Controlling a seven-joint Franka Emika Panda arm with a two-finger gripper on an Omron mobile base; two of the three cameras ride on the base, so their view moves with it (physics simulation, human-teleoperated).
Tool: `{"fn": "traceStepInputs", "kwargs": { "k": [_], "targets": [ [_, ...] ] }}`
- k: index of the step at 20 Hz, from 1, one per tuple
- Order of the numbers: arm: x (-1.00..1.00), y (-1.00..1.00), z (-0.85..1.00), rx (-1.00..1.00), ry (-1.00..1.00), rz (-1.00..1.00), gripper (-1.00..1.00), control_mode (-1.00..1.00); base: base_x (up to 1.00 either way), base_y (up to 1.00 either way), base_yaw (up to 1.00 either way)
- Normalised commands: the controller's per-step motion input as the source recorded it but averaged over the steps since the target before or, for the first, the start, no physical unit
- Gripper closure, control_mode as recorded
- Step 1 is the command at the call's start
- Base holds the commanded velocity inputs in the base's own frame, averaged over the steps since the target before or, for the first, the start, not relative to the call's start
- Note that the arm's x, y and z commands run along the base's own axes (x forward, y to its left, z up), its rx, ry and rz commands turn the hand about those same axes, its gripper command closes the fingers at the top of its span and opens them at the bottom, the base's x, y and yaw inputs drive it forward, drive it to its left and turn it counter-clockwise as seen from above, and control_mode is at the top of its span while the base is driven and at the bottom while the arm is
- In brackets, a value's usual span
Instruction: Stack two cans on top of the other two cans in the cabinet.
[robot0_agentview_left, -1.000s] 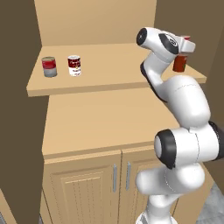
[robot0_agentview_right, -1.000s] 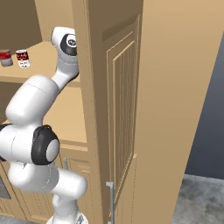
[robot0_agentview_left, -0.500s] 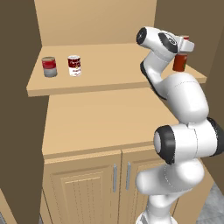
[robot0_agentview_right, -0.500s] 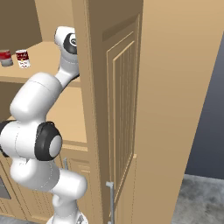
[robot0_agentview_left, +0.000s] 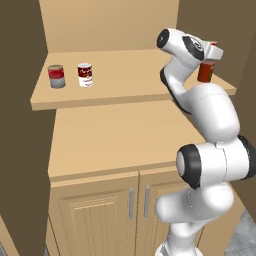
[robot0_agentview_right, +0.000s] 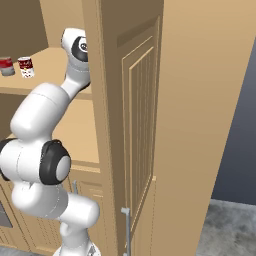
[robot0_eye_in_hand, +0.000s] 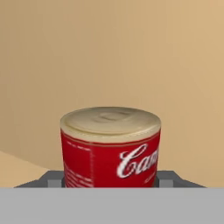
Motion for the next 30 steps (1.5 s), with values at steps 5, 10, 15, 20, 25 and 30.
{"fn": "traceStepInputs", "kwargs": {
  "k": [5, 10, 15, 20, 25, 30],
  "targets": [
    [-0.12, 0.00, -0.01, 0.01, 0.00, 0.00, 1.00, -1.00, 0.00, 0.00, 0.00],
    [-0.07, -0.01, -0.02, 0.00, 0.00, 0.00, 1.00, -1.00, 0.00, 0.00, 0.00],
    [-0.01, -0.01, -0.12, 0.00, 0.00, 0.00, 1.00, -1.00, 0.00, 0.00, 0.00],
    [0.03, 0.00, -0.07, 0.00, -0.03, 0.00, 1.00, -1.00, 0.00, 0.00, 0.00],
    [0.03, 0.00, -0.01, 0.00, -0.05, 0.00, 1.00, -1.00, 0.00, 0.00, 0.00],
    [0.00, 0.00, 0.00, 0.00, -0.03, 0.00, 1.00, -1.00, 0.00, 0.00, 0.00]
  ]
}}
